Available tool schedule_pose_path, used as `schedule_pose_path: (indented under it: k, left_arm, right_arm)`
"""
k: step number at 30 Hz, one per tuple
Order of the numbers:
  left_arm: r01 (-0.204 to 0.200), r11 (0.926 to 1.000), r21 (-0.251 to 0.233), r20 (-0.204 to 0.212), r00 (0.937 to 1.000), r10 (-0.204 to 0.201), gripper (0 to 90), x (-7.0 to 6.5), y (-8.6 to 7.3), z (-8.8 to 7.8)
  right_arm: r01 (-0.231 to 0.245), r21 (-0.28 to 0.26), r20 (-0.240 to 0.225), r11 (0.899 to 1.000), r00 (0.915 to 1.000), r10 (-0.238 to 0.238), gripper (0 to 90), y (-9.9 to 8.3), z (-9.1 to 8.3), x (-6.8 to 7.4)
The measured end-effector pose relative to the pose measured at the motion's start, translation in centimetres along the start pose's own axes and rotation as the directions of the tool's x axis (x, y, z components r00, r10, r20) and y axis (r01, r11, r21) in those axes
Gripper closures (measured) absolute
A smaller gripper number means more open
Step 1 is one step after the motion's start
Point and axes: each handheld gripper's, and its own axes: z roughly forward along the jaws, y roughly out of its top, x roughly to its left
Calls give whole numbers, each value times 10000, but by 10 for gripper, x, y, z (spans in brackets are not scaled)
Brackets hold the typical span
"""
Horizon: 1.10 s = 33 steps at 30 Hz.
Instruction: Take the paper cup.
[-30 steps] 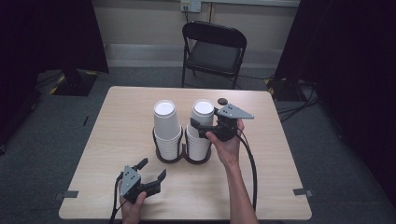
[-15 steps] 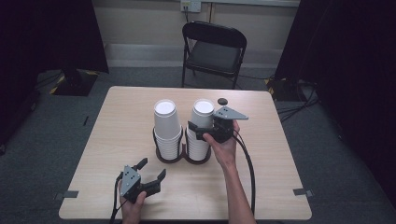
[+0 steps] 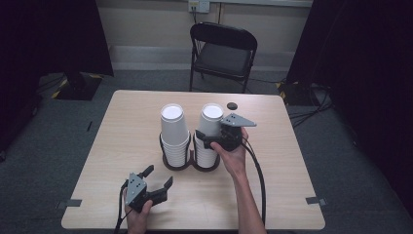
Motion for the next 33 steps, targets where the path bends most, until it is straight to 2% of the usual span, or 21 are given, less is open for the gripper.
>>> schedule_pose_path:
  k: [8,16,24,26,29,33]
  left_arm:
    - [-11,10000,5,72,10000,11,182,0,0,0]
    - [-17,10000,31,75,10000,17,182,0,0,0]
    - [-34,10000,33,52,10000,33,182,0,0,0]
    - [-25,10000,45,65,10000,25,182,0,0,0]
    - [-22,10000,79,84,10000,21,182,0,0,0]
    - [-17,10000,85,70,10000,16,182,0,0,1]
  right_arm:
    - [162,147,60,9998,9998,-163,104,1,1,0]
    - [127,20,19,9999,9999,-128,123,2,-1,0]
    - [348,54,15,9994,9994,-348,123,4,-1,1]
    - [366,19,34,9993,9993,-366,123,5,-2,1]
    - [208,-488,-34,9986,9998,-210,124,12,-8,-1]
    - [216,-383,-60,9990,9997,-218,124,17,-9,-1]
